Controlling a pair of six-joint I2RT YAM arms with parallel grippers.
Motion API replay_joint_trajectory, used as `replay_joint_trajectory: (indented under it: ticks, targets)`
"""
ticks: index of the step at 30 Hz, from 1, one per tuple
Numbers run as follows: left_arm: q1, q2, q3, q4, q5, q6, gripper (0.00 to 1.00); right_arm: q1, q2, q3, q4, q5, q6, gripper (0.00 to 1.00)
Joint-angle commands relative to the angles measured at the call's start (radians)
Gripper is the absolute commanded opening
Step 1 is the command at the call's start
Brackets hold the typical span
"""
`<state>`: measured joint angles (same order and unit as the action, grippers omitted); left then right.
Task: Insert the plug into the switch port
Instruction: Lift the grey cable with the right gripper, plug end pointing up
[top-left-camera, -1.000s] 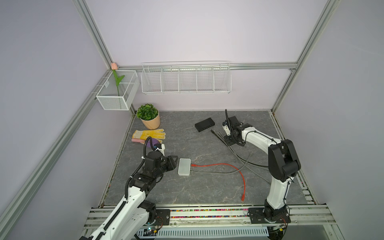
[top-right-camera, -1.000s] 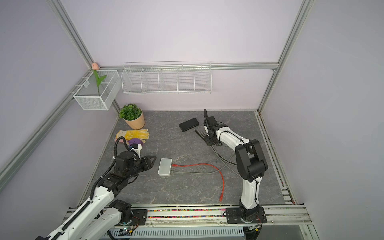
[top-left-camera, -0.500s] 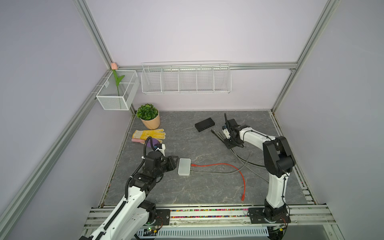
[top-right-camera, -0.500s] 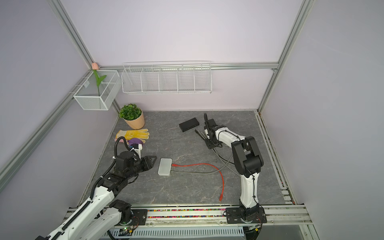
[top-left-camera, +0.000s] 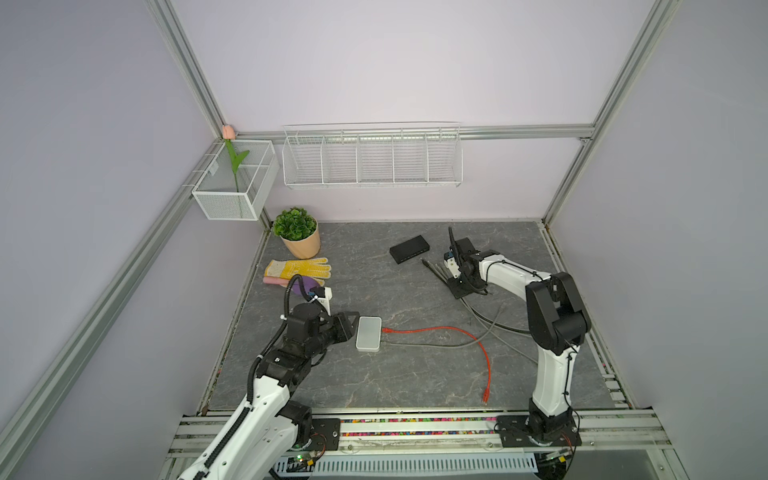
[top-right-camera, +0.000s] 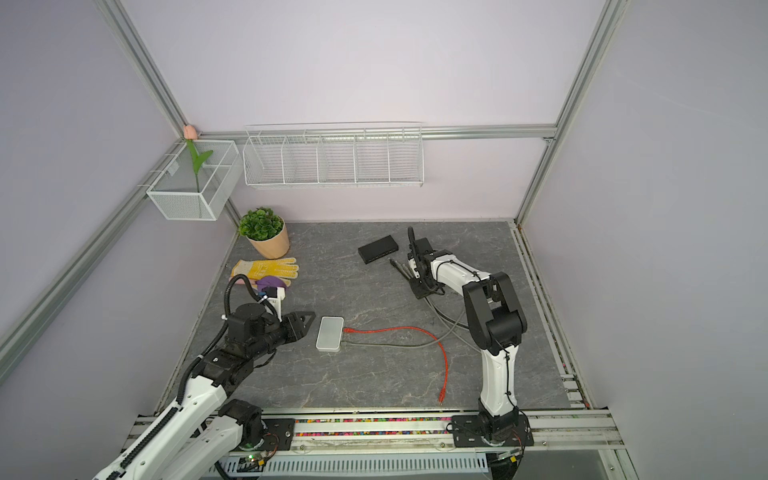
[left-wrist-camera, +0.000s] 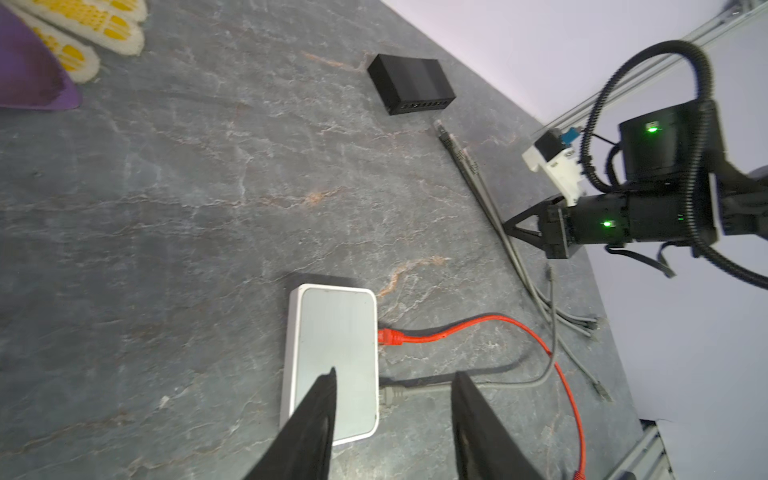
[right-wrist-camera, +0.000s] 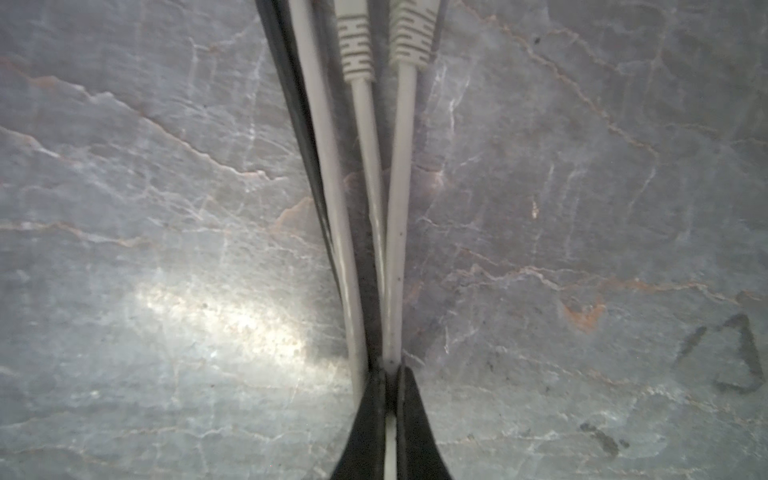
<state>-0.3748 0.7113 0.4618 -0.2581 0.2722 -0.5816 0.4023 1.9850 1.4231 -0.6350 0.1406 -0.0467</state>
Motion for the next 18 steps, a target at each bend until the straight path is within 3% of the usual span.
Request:
replay_joint_trajectory:
  ticks: [1, 9, 13, 18]
  targets:
    - [0.004, -0.034, -0.009, 0.073, 0.086, 0.017, 0.45, 0.018, -0.153, 0.007, -0.033, 0.047, -0.02, 0.07]
    - [-0.004, -0.101, -0.073, 0.333, 0.261, -0.07, 0.47, 0.074, -0.485, -0.094, 0.064, 0.101, -0.082, 0.07]
    - [-0.04, -0.125, -0.068, 0.406, 0.282, -0.094, 0.5, 0.135, -0.682, -0.222, 0.217, 0.052, -0.149, 0.07]
    - [-0.117, -0.139, -0.014, 0.408, 0.254, -0.074, 0.53, 0.191, -0.828, -0.305, 0.279, -0.073, -0.213, 0.07]
